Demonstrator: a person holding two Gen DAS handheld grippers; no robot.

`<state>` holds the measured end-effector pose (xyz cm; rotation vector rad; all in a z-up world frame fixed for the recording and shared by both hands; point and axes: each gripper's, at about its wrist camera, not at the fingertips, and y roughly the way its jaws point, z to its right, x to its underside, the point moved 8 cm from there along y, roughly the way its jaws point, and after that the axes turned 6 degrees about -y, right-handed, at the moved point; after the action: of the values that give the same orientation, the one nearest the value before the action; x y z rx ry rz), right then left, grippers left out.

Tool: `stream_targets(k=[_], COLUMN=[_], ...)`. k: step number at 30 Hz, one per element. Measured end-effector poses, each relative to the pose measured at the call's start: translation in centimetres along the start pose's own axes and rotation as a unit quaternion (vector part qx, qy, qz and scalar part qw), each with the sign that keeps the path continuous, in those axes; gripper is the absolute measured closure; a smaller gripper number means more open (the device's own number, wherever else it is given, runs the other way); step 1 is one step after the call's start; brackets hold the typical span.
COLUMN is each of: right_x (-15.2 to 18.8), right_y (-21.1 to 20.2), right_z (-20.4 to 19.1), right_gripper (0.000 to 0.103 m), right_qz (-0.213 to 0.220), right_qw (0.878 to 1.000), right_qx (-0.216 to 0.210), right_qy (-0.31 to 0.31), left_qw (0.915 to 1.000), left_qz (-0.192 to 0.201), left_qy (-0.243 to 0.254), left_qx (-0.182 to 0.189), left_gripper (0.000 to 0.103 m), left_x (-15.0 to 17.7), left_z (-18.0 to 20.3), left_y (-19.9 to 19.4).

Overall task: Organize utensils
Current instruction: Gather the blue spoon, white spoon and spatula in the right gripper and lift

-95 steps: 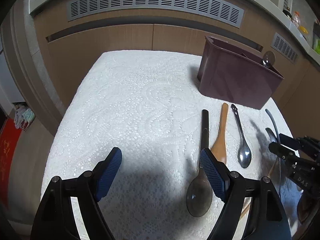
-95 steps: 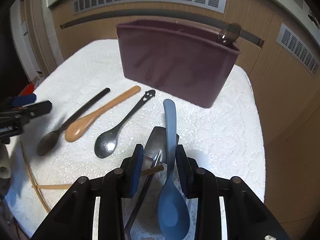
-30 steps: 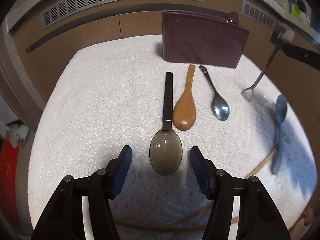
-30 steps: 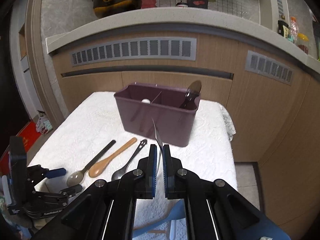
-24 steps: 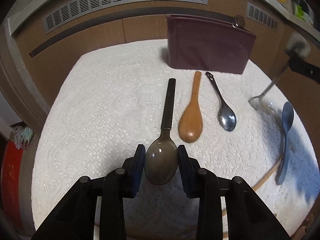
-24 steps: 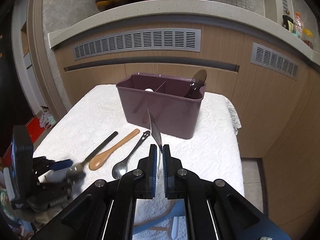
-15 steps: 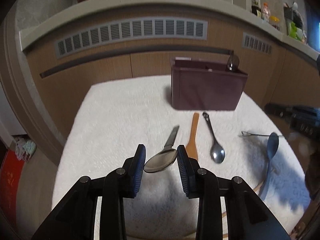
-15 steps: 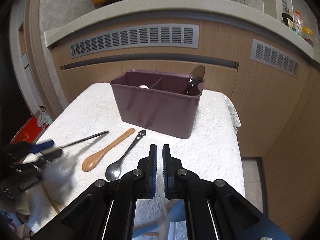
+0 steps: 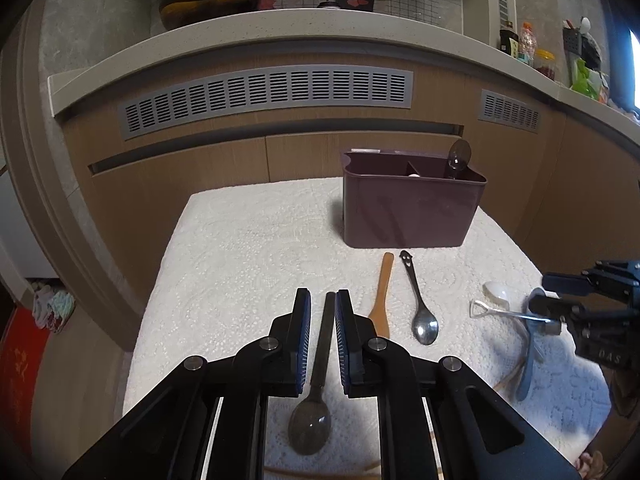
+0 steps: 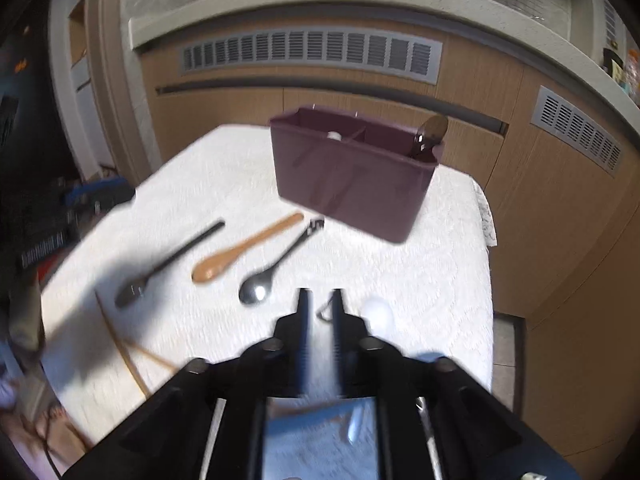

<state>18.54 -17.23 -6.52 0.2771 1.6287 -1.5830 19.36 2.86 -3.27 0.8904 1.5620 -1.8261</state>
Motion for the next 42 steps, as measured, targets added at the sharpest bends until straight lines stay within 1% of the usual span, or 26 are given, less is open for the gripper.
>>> stream_targets(k=[1, 4, 8, 11, 13, 17, 19, 22, 25, 27, 29, 31, 33, 34, 35, 36, 37, 38, 40, 42], right_x=[0.7, 2.8, 4.7, 4.6, 4.0, 3.2, 2.9, 2.1, 1.5, 1.3, 1.6, 2.3, 3.4, 4.2, 4.8, 5.5, 6.3, 6.8, 8.0, 8.7], right_y=[0.0, 0.3, 1.4, 2.1, 3.1, 6.0, 6.5, 6.0, 5.6, 5.6, 5.4, 5.1, 4.6, 4.2, 3.8, 3.4, 2.7, 2.3, 1.6, 1.3], right_z=[0.2, 0.7, 0.9, 2.1, 3.1, 5.1, 4.9, 2.8, 0.9, 0.3, 0.3, 0.4, 0.5, 0.3, 0.1, -0.1, -0.2, -0.2, -0.1, -0.2], right_gripper=[0.071, 0.071, 0.071, 0.071, 0.071, 0.071, 0.071, 0.071, 0.071, 0.071, 0.071, 0.071, 0.071, 0.071, 0.070, 0.069, 0.065, 0.061, 0.056, 0.055], right_qz=[-0.006, -0.028, -0.056, -0.055, -0.052, -0.076, -0.074, -0.054, -0.048, -0.048, -0.051, -0.057, -0.063, -0.067, -0.071, -0.073, -0.075, -0.075, -0.079, -0.083], right_qw=[1.000, 0.999, 0.998, 0.997, 0.997, 0.995, 0.995, 0.998, 0.999, 0.999, 0.998, 0.998, 0.998, 0.997, 0.996, 0.996, 0.995, 0.995, 0.995, 0.995], right_qx=[0.008, 0.020, 0.015, 0.031, 0.037, 0.041, 0.028, 0.001, -0.023, -0.015, -0.014, -0.018, -0.022, -0.027, -0.030, -0.031, -0.028, -0.025, -0.024, -0.024], right_qy=[-0.003, -0.002, 0.012, 0.036, 0.035, 0.056, 0.059, 0.021, -0.003, -0.017, -0.017, -0.015, -0.020, -0.027, -0.036, -0.046, -0.058, -0.061, -0.056, -0.057], left_qw=[1.0000, 0.9997, 0.9983, 0.9972, 0.9965, 0.9955, 0.9949, 0.9940, 0.9934, 0.9931, 0.9926, 0.9916, 0.9908, 0.9906, 0.9908, 0.9912, 0.9917, 0.9920, 0.9926, 0.9927], left_qz=[-0.004, -0.023, -0.052, -0.068, -0.077, -0.087, -0.093, -0.105, -0.111, -0.113, -0.116, -0.121, -0.123, -0.123, -0.122, -0.120, -0.119, -0.119, -0.118, -0.118], left_qy=[-0.002, -0.013, -0.023, -0.029, -0.032, -0.036, -0.036, -0.030, -0.027, -0.022, -0.010, 0.009, 0.020, 0.025, 0.028, 0.030, 0.030, 0.026, 0.008, -0.011], left_qx=[-0.002, -0.005, -0.011, -0.012, -0.010, -0.011, -0.006, 0.000, 0.012, 0.023, 0.034, 0.046, 0.053, 0.054, 0.053, 0.047, 0.039, 0.034, 0.028, 0.021], left_gripper=[0.090, 0.090, 0.090, 0.090, 0.089, 0.089, 0.088, 0.088, 0.088, 0.083, 0.073, 0.067, 0.057, 0.048, 0.045, 0.045, 0.045, 0.045, 0.044, 0.043], left_x=[0.2, 1.4, 3.1, 4.0, 4.3, 4.6, 4.9, 5.3, 5.5, 5.7, 6.1, 6.8, 7.3, 7.6, 7.8, 7.9, 7.9, 7.8, 7.5, 7.2], left_z=[-0.4, -1.5, -2.5, -3.0, -3.2, -3.5, -3.5, -2.9, -2.0, -1.3, -0.8, -0.6, -0.8, -0.9, -1.2, -1.5, -1.9, -2.2, -2.9, -3.6], left_y=[0.1, 0.6, 1.8, 2.5, 2.8, 3.3, 3.5, 4.1, 4.7, 4.7, 4.5, 4.0, 3.4, 2.9, 2.6, 2.3, 2.1, 2.0, 2.0, 2.2])
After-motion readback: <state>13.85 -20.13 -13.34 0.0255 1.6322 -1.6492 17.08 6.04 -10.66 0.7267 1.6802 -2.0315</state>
